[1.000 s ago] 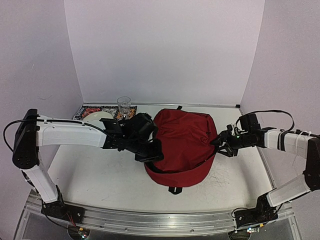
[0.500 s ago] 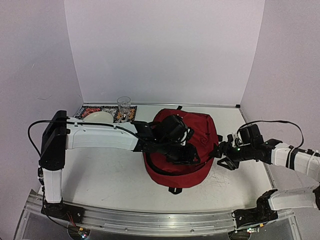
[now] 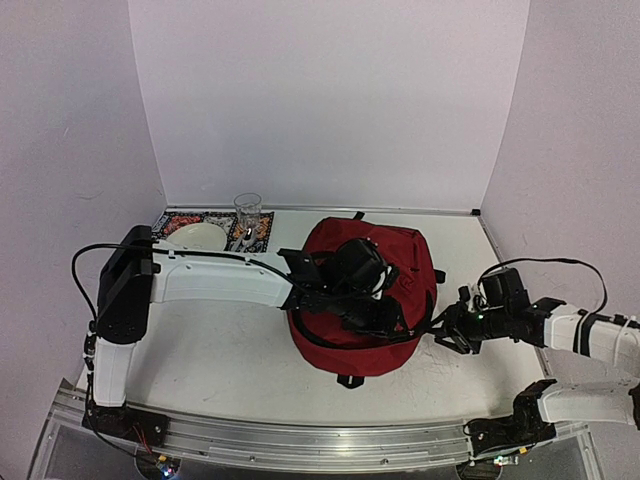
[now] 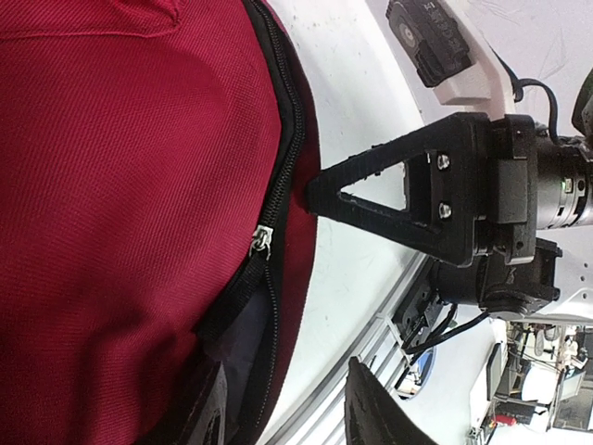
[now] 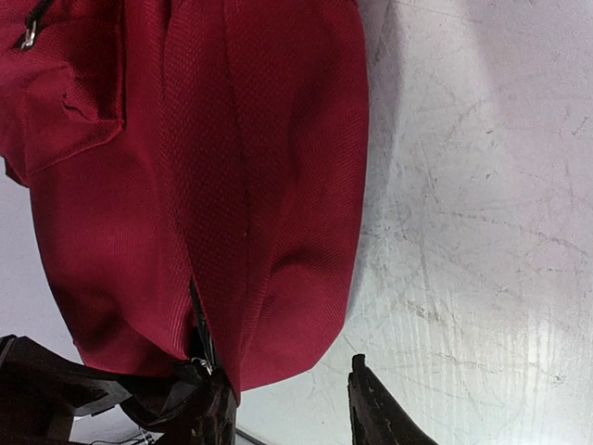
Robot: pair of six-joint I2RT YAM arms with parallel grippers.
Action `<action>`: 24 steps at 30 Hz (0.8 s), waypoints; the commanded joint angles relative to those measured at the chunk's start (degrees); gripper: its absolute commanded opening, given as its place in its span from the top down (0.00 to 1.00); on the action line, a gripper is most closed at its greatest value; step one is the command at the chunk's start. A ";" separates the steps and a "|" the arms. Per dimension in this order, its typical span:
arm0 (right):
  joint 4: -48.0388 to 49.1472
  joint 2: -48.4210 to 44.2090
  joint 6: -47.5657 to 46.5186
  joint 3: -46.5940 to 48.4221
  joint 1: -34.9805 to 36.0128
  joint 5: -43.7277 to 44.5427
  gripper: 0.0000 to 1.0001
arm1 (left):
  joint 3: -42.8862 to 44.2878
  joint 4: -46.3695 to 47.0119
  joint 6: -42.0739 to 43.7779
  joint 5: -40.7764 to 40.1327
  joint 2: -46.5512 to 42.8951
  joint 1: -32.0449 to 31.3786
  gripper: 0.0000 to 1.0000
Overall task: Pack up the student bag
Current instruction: Hold the student bag at the center of the board.
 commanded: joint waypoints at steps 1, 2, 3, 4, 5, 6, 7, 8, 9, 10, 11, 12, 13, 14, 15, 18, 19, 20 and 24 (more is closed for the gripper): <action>6.77 -1.77 1.44 -1.90 0.23 -4.43 0.57 | 3.38 0.75 1.16 0.56 1.68 -0.55 0.64; 8.83 -1.32 2.16 -2.55 0.27 -5.44 0.57 | 3.66 0.79 1.08 0.56 1.99 -0.62 0.66; 10.65 -0.64 3.11 -3.09 0.29 -6.13 0.58 | 3.98 0.74 1.00 0.62 2.35 -0.64 0.69; 12.13 -0.05 3.94 -3.56 0.28 -6.55 0.58 | 4.25 0.70 0.91 0.72 2.67 -0.70 0.70; 12.98 0.40 4.51 -3.85 0.29 -6.61 0.58 | 4.44 0.67 0.83 0.80 2.91 -0.79 0.71; 13.09 0.77 4.80 -3.95 0.30 -6.27 0.59 | 4.54 0.64 0.74 0.86 3.11 -0.89 0.72; 13.11 1.28 5.02 -4.03 0.29 -5.93 0.60 | 4.67 0.62 0.64 0.99 3.35 -0.97 0.74; 13.20 1.82 5.11 -3.92 0.31 -5.67 0.60 | 4.76 0.63 0.57 1.13 3.48 -0.98 0.76; 13.70 2.43 5.21 -3.82 0.32 -5.79 0.61 | 4.78 0.60 0.55 1.28 3.58 -1.14 0.77; 14.33 3.13 5.31 -3.75 0.31 -6.04 0.63 | 4.85 0.59 0.52 1.46 3.67 -1.27 0.79; 15.84 4.04 5.52 -3.77 0.39 -6.58 0.64 | 4.93 0.57 0.55 1.53 3.81 -1.39 0.80; 17.54 4.70 5.82 -3.86 0.43 -7.45 0.66 | 4.93 0.60 0.54 1.62 3.92 -1.54 0.81; 18.75 5.24 6.12 -3.95 0.45 -8.19 0.68 | 4.90 0.59 0.50 1.71 4.00 -1.66 0.82; 20.54 5.49 6.35 -4.01 0.50 -8.98 0.72 | 4.80 0.55 0.47 1.60 3.97 -1.65 0.83; 22.46 5.59 6.67 -4.11 0.53 -9.77 0.76 | 4.57 0.52 0.45 1.25 3.80 -1.67 0.83; 28.52 5.50 8.13 -4.34 0.64 -12.00 0.84 | 3.31 0.40 0.08 -1.39 2.42 -1.67 0.85; 30.32 5.38 8.43 -4.31 0.64 -12.64 0.86 | 2.75 0.40 -0.06 -2.58 1.82 -1.67 0.85; 31.51 5.20 8.69 -4.29 0.63 -13.03 0.90 | 1.95 0.40 -0.33 -3.99 1.04 -1.63 0.85; 36.72 4.76 9.74 -4.79 0.62 -15.11 1.00 | -0.92 0.47 -2.48 -8.36 -1.36 -1.47 0.85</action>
